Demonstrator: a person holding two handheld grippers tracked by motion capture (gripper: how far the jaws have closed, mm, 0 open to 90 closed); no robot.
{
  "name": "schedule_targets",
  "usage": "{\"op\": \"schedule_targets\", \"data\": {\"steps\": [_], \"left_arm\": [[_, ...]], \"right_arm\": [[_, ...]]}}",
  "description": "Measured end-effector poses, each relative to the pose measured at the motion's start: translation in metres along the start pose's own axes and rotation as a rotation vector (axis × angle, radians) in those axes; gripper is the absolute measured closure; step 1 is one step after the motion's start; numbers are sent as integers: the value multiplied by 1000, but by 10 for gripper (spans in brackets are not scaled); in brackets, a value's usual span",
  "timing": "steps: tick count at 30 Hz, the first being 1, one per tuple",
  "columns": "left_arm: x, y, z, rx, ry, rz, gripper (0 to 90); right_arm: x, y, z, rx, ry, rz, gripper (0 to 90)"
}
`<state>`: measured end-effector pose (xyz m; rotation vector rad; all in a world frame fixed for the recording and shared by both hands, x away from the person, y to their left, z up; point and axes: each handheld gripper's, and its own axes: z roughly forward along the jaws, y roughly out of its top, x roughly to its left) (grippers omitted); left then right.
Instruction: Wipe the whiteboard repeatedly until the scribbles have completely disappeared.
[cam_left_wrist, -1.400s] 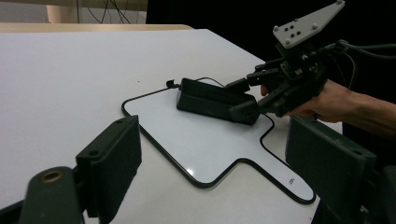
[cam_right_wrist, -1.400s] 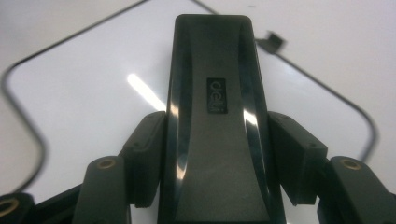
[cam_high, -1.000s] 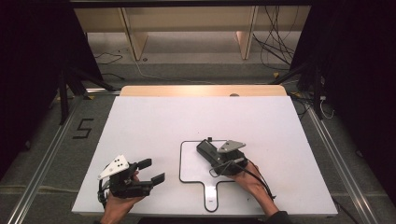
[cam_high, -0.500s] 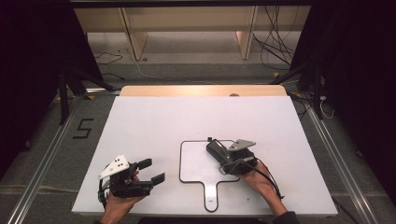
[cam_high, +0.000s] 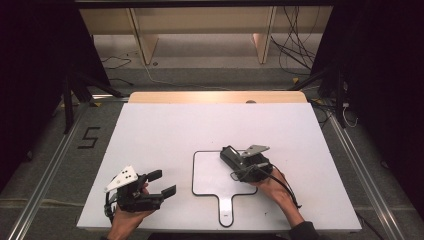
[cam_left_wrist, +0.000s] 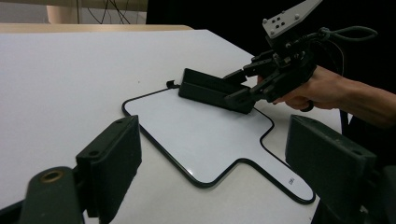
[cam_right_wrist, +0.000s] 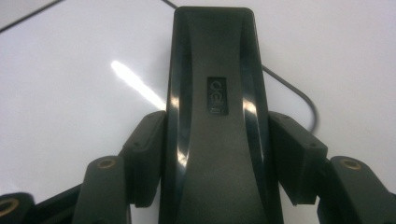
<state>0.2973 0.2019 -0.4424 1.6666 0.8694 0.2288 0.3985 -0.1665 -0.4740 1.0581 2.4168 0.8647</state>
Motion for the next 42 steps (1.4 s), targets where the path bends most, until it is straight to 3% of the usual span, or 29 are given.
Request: {"op": "schedule_targets", "data": {"steps": [3, 5, 11, 18, 20, 23, 28, 30, 38, 42], "left_arm": [[0, 0, 1, 1, 1, 3, 179], [0, 0, 1, 1, 1, 2, 179], [0, 0, 2, 4, 0, 1, 179], [0, 0, 2, 3, -4, 1, 179], [0, 0, 1, 3, -3, 3, 179], [0, 0, 1, 2, -3, 5, 179], [0, 0, 2, 3, -2, 1, 179], [-1, 0, 3, 3, -2, 3, 179], [0, 0, 2, 2, -4, 2, 179], [0, 0, 2, 2, -3, 2, 179]], "right_arm": [[-8, -5, -4, 1, -11, 34, 412], [-8, -7, -5, -2, -18, 31, 412], [10, 1, -2, 14, 29, -30, 412], [20, 18, 12, 14, 70, -62, 412], [17, 19, 12, 22, 67, -65, 412], [8, 15, 8, 39, 33, -32, 412], [-4, 6, 2, 37, 21, 1, 412], [1, 8, 2, 41, 15, -16, 412], [34, 13, 5, 27, 100, -106, 412], [34, 15, 6, 29, 108, -105, 412]]}}
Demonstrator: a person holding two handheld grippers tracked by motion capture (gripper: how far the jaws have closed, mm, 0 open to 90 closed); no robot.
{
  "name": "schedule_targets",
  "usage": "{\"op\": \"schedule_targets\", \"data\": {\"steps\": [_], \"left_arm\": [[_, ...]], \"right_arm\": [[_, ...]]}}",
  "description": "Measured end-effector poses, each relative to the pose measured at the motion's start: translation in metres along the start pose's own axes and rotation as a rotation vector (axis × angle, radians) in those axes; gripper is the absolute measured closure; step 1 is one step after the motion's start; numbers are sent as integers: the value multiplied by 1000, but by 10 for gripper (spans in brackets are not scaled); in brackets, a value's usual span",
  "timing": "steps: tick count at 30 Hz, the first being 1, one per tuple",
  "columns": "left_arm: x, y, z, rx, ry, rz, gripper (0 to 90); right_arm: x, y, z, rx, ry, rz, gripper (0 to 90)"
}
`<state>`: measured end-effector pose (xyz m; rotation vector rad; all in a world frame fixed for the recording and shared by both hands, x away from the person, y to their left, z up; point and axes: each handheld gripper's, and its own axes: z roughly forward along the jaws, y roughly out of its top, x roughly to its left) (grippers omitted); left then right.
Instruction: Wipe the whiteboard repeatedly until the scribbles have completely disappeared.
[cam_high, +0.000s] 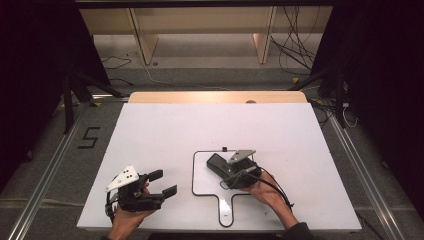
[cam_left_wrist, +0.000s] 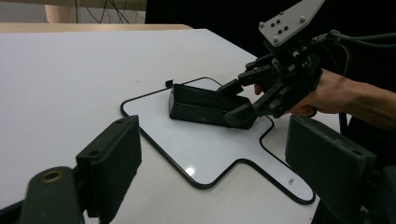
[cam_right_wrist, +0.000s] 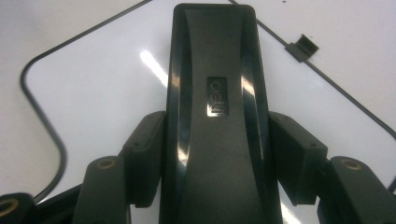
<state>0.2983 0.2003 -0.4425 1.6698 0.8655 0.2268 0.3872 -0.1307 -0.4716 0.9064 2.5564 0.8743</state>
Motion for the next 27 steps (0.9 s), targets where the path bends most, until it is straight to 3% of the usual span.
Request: {"op": "schedule_targets", "data": {"steps": [7, 11, 21, 27], "left_arm": [[0, 0, 0, 1, 0, -2, 179], [0, 0, 0, 1, 0, 0, 179], [0, 0, 0, 2, 0, -1, 179], [0, 0, 0, 1, 1, -1, 179]], "right_arm": [[-25, -3, -1, 3, -58, 86, 412], [-29, -5, -2, 8, -77, 92, 412], [19, 0, -2, 5, 16, -52, 412], [35, -4, -6, 6, 49, -93, 412]]}}
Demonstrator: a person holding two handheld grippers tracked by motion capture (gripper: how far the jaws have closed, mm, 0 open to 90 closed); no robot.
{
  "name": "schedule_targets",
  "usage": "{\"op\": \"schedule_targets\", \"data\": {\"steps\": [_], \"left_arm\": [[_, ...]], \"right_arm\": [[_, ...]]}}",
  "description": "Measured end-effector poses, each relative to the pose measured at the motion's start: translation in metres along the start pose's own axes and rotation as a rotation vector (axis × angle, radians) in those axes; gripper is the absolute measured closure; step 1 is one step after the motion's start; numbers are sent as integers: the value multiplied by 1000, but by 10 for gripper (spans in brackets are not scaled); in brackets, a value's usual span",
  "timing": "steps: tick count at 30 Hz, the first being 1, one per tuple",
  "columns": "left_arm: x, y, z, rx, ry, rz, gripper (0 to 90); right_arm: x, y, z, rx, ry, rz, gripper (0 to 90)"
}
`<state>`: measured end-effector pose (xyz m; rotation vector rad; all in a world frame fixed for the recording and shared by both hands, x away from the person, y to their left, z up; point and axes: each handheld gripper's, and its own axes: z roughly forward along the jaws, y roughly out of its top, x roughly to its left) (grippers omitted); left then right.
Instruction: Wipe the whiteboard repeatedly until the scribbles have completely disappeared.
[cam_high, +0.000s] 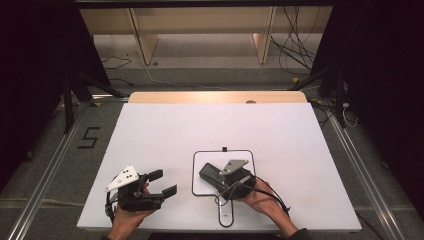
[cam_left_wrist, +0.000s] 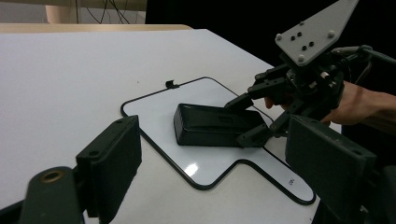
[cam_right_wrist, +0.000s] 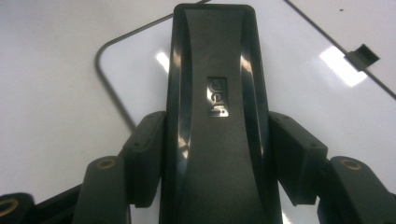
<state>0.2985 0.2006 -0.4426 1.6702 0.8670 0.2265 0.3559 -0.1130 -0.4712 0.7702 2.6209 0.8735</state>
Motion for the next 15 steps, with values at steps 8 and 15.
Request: {"op": "schedule_targets", "data": {"steps": [8, 15], "left_arm": [[0, 0, 0, -1, 0, 0, 179], [0, 0, -1, -2, 0, 1, 179]], "right_arm": [[-7, -1, 2, -14, -12, 14, 412], [-46, -3, 6, -28, -102, 130, 412]]}}
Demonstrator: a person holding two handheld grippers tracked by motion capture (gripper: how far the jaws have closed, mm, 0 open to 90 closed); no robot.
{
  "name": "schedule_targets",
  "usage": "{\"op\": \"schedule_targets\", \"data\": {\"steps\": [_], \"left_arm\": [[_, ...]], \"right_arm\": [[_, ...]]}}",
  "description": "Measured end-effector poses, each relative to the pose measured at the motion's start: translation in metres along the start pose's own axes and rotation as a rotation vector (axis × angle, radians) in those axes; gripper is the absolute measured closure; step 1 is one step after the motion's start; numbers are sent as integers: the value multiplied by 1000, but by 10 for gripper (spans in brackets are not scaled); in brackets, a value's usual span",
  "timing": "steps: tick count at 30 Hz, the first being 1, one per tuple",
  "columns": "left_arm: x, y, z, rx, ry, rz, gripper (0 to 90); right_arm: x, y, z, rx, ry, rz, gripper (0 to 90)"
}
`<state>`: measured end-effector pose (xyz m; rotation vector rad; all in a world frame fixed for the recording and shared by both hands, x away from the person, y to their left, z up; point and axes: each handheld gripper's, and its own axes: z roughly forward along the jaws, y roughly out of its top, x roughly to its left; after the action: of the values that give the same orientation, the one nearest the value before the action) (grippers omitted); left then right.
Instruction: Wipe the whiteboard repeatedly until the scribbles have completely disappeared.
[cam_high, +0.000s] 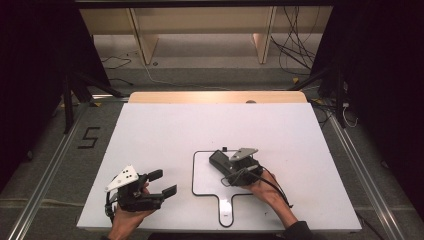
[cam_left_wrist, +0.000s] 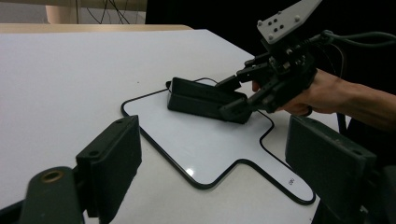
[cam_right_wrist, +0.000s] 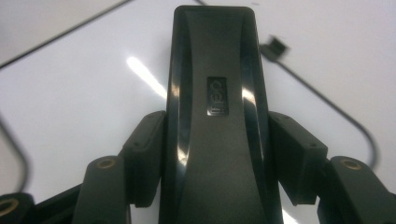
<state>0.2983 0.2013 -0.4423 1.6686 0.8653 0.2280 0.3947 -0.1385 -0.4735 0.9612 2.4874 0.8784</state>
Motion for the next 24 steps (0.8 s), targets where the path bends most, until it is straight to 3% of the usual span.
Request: {"op": "schedule_targets", "data": {"steps": [4, 7, 10, 18, 24], "left_arm": [[0, 0, 0, 1, 0, 1, 179], [0, 0, 1, 3, 0, 0, 179], [0, 0, 1, 4, 0, 0, 179], [-1, 0, 1, 2, 1, 0, 179], [0, 0, 1, 4, 1, -1, 179]], "right_arm": [[-16, -5, -4, 11, -35, 40, 412], [-19, -8, -6, 12, -40, 47, 412], [-11, -9, -8, 16, -28, 16, 412], [27, -10, -12, 5, 69, -66, 412], [32, -8, -11, 6, 87, -73, 412]]}}
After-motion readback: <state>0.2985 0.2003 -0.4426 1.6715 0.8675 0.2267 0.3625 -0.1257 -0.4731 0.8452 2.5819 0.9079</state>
